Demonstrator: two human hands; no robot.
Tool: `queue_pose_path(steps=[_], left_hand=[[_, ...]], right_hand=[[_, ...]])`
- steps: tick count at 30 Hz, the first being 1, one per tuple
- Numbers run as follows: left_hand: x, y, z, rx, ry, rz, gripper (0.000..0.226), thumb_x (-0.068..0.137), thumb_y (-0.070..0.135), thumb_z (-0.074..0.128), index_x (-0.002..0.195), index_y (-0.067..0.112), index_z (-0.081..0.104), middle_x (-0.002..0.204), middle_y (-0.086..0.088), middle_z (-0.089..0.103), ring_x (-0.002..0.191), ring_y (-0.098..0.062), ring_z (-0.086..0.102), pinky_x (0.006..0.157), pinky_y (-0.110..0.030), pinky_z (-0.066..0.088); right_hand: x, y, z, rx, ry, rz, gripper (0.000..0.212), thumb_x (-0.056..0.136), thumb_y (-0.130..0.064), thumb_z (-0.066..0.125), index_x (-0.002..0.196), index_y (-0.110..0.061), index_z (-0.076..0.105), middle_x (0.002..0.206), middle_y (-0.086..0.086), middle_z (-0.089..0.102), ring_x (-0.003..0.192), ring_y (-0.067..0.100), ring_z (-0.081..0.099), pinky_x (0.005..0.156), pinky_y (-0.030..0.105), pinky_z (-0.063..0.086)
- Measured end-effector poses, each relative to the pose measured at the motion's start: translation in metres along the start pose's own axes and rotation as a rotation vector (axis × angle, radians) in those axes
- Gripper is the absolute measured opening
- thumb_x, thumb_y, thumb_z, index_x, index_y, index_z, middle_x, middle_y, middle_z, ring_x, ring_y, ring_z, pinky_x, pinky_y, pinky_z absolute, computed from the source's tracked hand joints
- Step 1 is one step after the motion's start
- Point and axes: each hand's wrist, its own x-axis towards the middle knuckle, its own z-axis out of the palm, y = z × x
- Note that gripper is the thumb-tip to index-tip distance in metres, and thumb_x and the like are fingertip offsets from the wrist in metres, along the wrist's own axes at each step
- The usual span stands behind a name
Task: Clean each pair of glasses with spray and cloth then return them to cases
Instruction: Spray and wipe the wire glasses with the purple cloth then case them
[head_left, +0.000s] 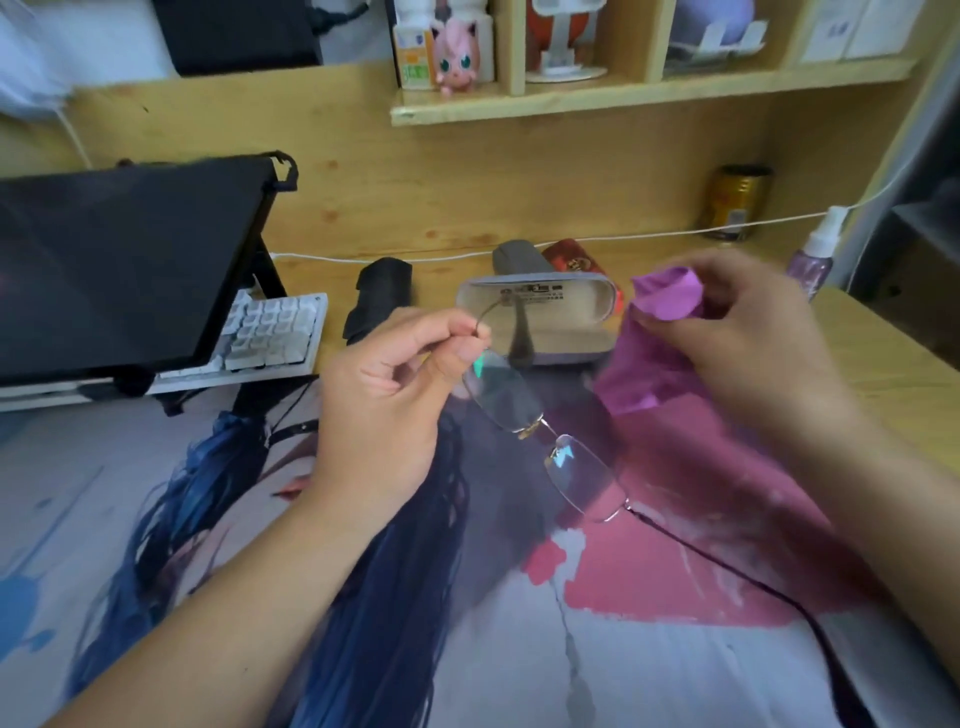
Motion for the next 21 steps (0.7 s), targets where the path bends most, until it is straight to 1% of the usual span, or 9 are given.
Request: queue_pose_path(steps=[2, 3, 5, 8, 12, 14, 16, 19, 21], left_hand=[[0.000, -0.002, 0.000, -0.004, 0.002, 0.012, 0.019, 0.093, 0.001, 0.064, 0.095, 0.019, 0.071, 0.089, -0.002, 0.068, 0.082, -0.009, 0.063, 0.077, -0.016, 0.049], [0.001, -0.003, 0.000, -0.004, 0.002, 0.017, 0.021, 0.093, -0.001, 0.064, 0.095, 0.019, 0.071, 0.090, 0.001, 0.069, 0.084, -0.012, 0.064, 0.079, -0.019, 0.049], [0.000, -0.003, 0.000, -0.027, 0.008, 0.019, 0.022, 0.093, -0.002, 0.065, 0.094, 0.019, 0.072, 0.088, 0.007, 0.071, 0.082, -0.010, 0.064, 0.078, -0.019, 0.050], [-0.001, 0.001, 0.002, -0.067, 0.000, 0.012, 0.009, 0.090, 0.012, 0.069, 0.092, 0.020, 0.073, 0.085, 0.002, 0.071, 0.076, -0.011, 0.063, 0.074, -0.017, 0.049], [-0.003, 0.002, 0.005, -0.091, -0.034, -0.002, 0.005, 0.090, 0.015, 0.071, 0.088, 0.018, 0.075, 0.087, -0.008, 0.070, 0.081, -0.017, 0.063, 0.076, -0.020, 0.051], [-0.003, 0.003, 0.007, -0.107, -0.048, -0.004, 0.007, 0.088, 0.016, 0.068, 0.088, 0.017, 0.076, 0.085, -0.003, 0.072, 0.085, -0.012, 0.066, 0.079, -0.020, 0.051], [-0.004, 0.002, 0.008, -0.120, -0.072, -0.002, 0.008, 0.088, 0.014, 0.067, 0.091, 0.016, 0.074, 0.087, 0.000, 0.073, 0.088, -0.015, 0.067, 0.082, -0.022, 0.051], [-0.004, 0.002, 0.007, -0.137, -0.088, -0.007, 0.009, 0.089, 0.013, 0.067, 0.093, 0.016, 0.075, 0.089, -0.001, 0.073, 0.089, -0.018, 0.067, 0.083, -0.024, 0.052], [-0.004, 0.002, 0.007, -0.133, -0.085, -0.003, 0.010, 0.088, 0.014, 0.068, 0.091, 0.018, 0.076, 0.088, -0.003, 0.073, 0.089, -0.018, 0.067, 0.084, -0.024, 0.051]], right_hand=[[0.000, 0.000, -0.005, -0.110, 0.032, -0.116, 0.056, 0.086, -0.012, 0.077, 0.130, -0.030, 0.047, 0.081, 0.004, 0.071, 0.073, 0.016, 0.070, 0.063, 0.038, 0.058], [-0.001, -0.001, -0.006, -0.168, 0.053, -0.179, 0.060, 0.087, -0.013, 0.075, 0.133, -0.035, 0.042, 0.082, 0.006, 0.069, 0.075, 0.020, 0.068, 0.067, 0.040, 0.057], [-0.001, -0.003, -0.007, -0.271, 0.085, -0.291, 0.043, 0.088, -0.014, 0.070, 0.119, -0.032, 0.047, 0.080, 0.004, 0.066, 0.073, 0.023, 0.061, 0.068, 0.045, 0.052], [0.000, -0.002, -0.004, -0.424, 0.117, -0.417, 0.014, 0.088, -0.016, 0.068, 0.091, -0.014, 0.054, 0.079, 0.003, 0.060, 0.072, 0.023, 0.054, 0.067, 0.044, 0.047], [0.004, 0.001, -0.003, -0.569, 0.201, -0.499, 0.024, 0.091, -0.023, 0.067, 0.073, -0.009, 0.059, 0.101, 0.007, 0.056, 0.098, 0.024, 0.052, 0.082, 0.028, 0.038], [0.003, -0.002, -0.007, -0.546, 0.236, -0.528, 0.036, 0.095, -0.025, 0.061, 0.065, -0.005, 0.057, 0.088, 0.010, 0.061, 0.088, 0.024, 0.054, 0.076, 0.029, 0.038], [0.002, -0.005, -0.009, -0.418, 0.235, -0.485, 0.045, 0.098, -0.026, 0.056, 0.060, -0.001, 0.051, 0.061, 0.013, 0.050, 0.062, 0.025, 0.047, 0.059, 0.038, 0.036], [-0.001, -0.008, -0.001, -0.364, 0.120, -0.336, 0.051, 0.102, -0.033, 0.053, 0.060, -0.007, 0.041, 0.054, 0.009, 0.037, 0.053, 0.018, 0.033, 0.056, 0.042, 0.031], [-0.005, -0.006, 0.008, -0.348, 0.027, -0.217, 0.052, 0.103, -0.037, 0.052, 0.059, -0.013, 0.037, 0.053, -0.001, 0.033, 0.050, 0.009, 0.029, 0.052, 0.037, 0.029]])
